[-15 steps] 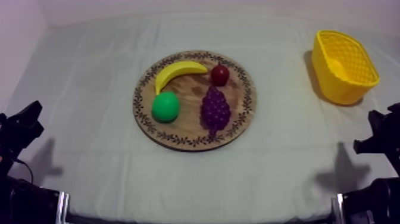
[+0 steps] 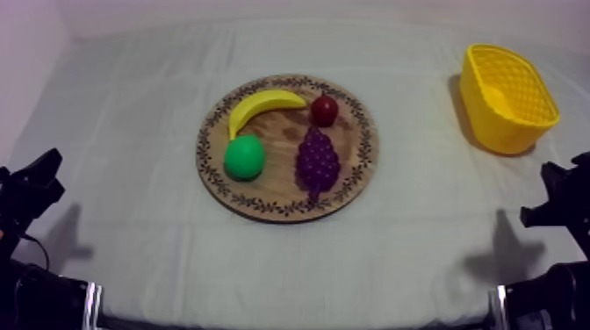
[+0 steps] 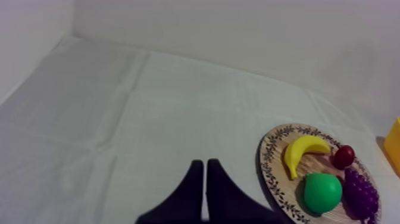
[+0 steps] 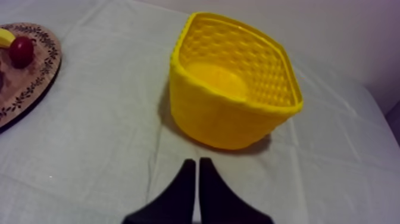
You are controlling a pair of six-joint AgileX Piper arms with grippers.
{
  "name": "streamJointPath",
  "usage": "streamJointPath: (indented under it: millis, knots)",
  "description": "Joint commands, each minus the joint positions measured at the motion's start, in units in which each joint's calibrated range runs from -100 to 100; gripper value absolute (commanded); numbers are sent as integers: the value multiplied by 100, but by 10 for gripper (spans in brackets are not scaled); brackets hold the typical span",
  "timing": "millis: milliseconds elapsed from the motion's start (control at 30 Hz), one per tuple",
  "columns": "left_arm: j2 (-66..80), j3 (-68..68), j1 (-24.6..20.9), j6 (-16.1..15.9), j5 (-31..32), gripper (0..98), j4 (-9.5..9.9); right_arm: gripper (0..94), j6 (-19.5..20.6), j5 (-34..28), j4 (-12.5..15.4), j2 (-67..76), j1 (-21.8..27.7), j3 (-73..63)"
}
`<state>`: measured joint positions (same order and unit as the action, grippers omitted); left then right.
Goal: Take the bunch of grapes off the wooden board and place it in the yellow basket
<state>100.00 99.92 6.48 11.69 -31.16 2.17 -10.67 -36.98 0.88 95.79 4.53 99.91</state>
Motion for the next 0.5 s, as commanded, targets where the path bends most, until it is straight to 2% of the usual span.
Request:
streamJointPath:
  millis: [0,267,467]
  knots:
    - [0,-3,0,1,3,1,0,4,25,14,3,5,-1,-6]
    - [0,-3,0,1,3,1,0,4,-42,345,-10,-293,-204,-246]
    - [0,-3,0,1,3,1,0,5,-150,161,31,-1311,-652,-1319]
